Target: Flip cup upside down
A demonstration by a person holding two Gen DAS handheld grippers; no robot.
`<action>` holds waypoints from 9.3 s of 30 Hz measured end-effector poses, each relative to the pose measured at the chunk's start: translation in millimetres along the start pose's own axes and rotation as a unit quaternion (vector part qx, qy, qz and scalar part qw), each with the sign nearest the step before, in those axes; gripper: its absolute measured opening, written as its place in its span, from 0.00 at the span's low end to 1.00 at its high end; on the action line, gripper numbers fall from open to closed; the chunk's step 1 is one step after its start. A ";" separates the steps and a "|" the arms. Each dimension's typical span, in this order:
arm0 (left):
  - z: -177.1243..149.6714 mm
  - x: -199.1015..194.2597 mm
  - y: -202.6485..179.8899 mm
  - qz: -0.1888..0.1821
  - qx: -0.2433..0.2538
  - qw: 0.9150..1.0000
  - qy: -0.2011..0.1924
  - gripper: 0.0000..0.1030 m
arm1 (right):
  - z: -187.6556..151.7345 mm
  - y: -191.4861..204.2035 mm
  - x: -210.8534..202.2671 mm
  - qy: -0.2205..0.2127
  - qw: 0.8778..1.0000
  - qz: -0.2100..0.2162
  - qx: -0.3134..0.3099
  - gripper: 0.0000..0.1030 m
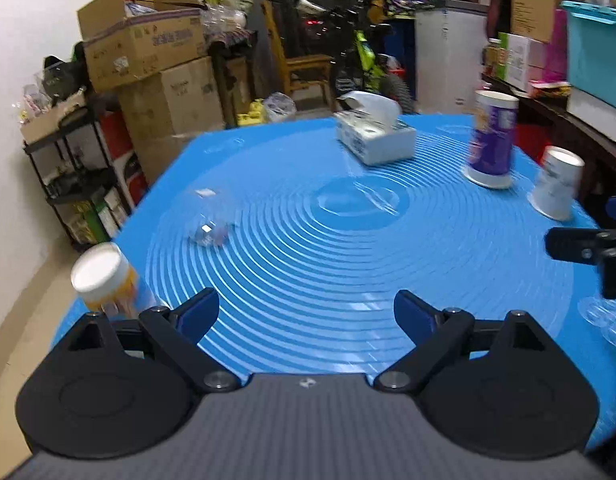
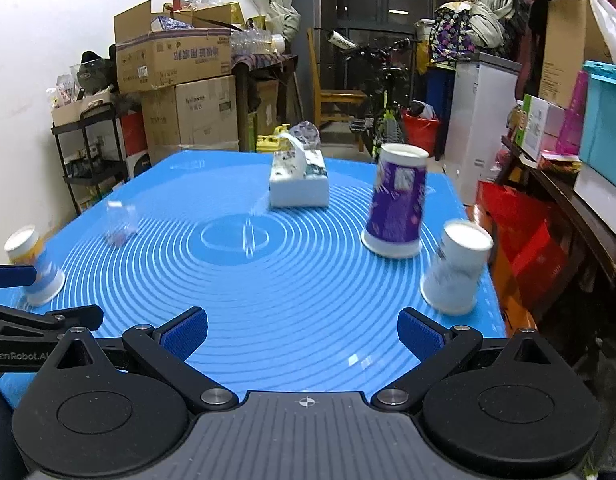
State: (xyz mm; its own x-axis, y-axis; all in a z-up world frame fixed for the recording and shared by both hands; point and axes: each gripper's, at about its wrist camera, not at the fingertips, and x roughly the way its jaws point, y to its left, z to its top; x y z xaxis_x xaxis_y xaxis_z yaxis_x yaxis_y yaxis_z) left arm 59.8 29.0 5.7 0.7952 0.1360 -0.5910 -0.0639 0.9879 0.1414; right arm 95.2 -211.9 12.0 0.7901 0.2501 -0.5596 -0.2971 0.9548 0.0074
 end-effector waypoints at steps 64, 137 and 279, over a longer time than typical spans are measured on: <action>52.5 181.0 91.1 0.116 -0.185 0.976 0.020 0.70 | 53.3 22.6 165.6 0.024 0.999 0.025 0.021 0.98; 16.6 14.8 -40.8 -0.014 -0.104 0.994 0.009 0.90 | -0.3 -39.6 38.9 0.076 0.993 -0.011 0.095 0.98; -57.8 -45.7 -38.8 -0.068 0.005 0.997 0.038 0.91 | -93.5 11.4 -56.8 0.043 0.999 0.015 0.023 0.80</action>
State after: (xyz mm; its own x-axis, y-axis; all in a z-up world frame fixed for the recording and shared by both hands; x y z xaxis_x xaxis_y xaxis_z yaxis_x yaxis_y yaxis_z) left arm -9.0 -11.3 -18.6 0.7484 0.0064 -0.6633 0.0484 0.9968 0.0642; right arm -3.2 -230.2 -33.7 0.7321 0.2655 -0.6273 -0.2935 0.9540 0.0613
